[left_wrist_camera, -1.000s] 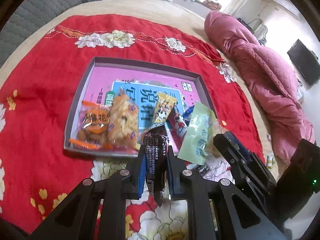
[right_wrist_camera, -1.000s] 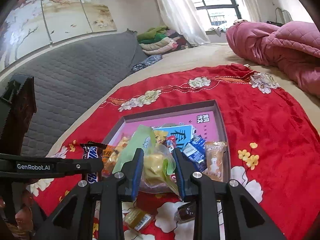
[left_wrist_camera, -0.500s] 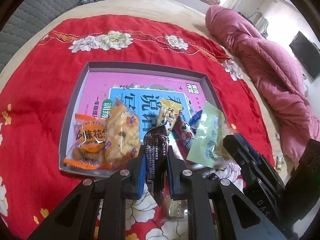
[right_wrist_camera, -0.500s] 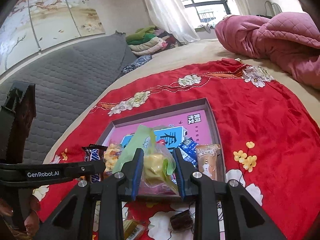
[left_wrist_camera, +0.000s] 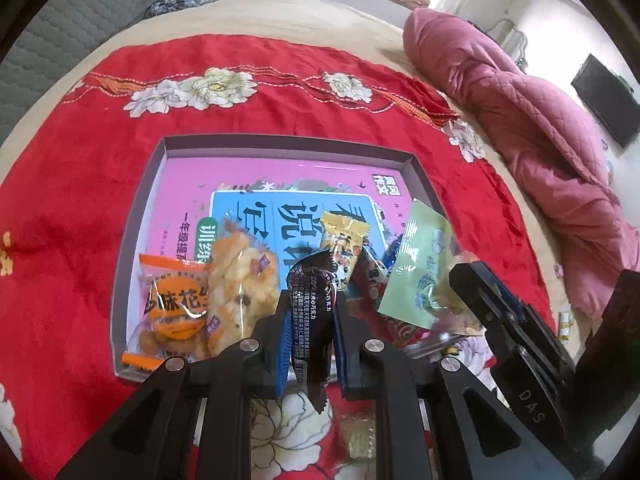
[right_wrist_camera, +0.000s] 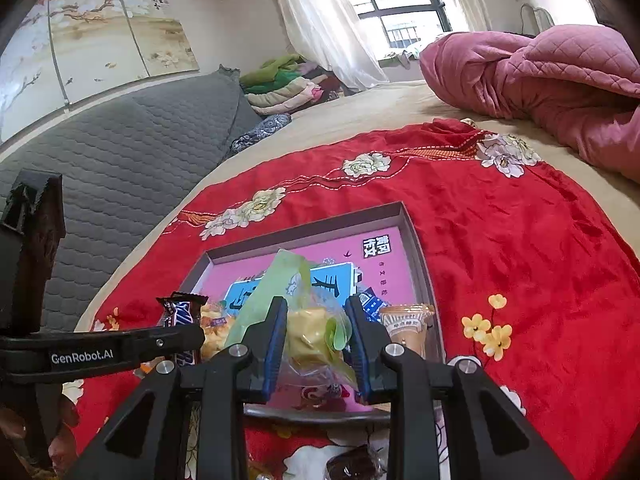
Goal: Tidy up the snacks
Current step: 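Carry Snickers bar over box with left tool while right tool carries green packet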
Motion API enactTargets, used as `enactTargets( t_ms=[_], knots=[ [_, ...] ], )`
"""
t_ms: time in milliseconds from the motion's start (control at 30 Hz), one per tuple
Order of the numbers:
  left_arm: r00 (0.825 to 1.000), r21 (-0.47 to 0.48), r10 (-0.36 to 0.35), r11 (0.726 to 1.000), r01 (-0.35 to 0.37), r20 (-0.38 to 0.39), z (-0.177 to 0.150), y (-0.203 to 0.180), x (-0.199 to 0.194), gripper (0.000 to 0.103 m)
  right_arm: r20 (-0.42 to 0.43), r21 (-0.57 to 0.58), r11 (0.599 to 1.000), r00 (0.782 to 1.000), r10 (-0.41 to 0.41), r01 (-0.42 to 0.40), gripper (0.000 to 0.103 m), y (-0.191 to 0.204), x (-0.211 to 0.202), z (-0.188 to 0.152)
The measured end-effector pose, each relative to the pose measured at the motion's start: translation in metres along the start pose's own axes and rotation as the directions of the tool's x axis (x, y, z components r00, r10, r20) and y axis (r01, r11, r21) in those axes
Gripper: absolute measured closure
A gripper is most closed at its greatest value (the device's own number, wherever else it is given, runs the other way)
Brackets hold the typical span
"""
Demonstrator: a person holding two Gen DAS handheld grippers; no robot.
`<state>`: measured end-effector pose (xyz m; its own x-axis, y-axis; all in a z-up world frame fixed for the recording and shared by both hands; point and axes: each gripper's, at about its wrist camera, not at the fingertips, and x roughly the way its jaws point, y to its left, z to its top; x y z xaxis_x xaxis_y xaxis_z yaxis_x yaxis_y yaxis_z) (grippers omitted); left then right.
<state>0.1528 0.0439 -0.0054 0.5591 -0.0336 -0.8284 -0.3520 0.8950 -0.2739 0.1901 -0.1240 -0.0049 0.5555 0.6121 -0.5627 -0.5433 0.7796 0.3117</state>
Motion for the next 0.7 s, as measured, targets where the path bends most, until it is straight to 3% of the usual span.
enactTargets(
  t_ms=[700],
  knots=[
    [0.999,-0.016,0.013,1.000,-0.014,-0.045,0.002,0.010,0.023,0.085,-0.011,0.024,0.999,1.000,-0.022,0.022,0.073,-0.009,0.011,-0.004]
  ],
)
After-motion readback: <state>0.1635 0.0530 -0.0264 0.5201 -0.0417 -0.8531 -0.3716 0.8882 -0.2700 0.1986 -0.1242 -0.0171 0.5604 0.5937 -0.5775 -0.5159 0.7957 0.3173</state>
